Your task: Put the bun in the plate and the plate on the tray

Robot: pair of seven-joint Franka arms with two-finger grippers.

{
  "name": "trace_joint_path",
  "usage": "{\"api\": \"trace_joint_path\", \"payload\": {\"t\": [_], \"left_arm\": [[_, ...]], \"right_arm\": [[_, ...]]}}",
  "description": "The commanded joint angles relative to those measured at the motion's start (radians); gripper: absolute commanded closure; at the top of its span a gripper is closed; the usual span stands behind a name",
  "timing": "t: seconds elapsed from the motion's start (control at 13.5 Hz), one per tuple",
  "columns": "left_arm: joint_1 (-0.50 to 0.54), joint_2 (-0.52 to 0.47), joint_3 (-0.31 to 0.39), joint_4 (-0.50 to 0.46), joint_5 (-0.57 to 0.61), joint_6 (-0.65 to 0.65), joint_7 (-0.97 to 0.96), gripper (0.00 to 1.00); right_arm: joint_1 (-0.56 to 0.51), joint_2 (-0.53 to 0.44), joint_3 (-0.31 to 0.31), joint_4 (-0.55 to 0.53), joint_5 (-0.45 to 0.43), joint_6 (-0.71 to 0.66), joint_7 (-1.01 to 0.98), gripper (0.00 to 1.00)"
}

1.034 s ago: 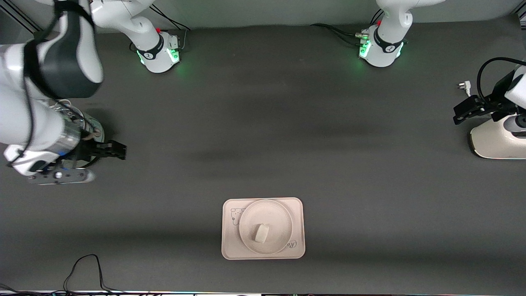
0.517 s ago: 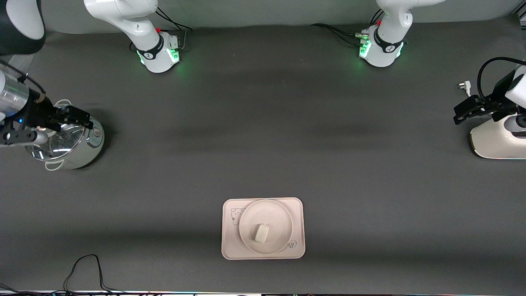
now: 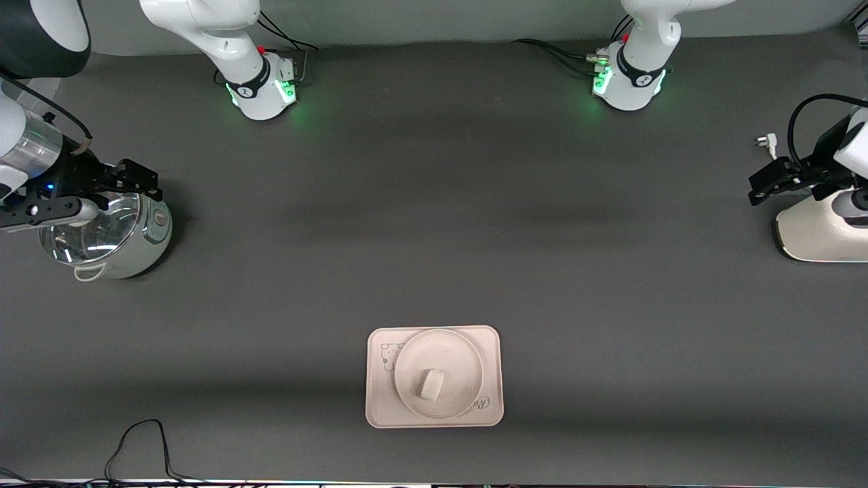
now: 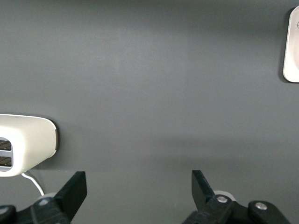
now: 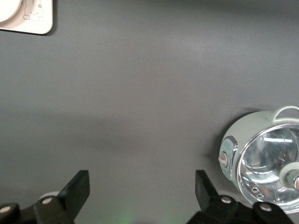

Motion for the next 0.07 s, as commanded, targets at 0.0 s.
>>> {"api": "trace_joint_path", "payload": {"t": [0.0], "left_arm": [[-0.014, 0.017, 0.009, 0.034, -0.005, -0.022, 0.012, 0.0]], "right_arm": [[0.008, -0.013, -0.005, -0.01, 0.001, 0.007, -0.019, 0.0]]}}
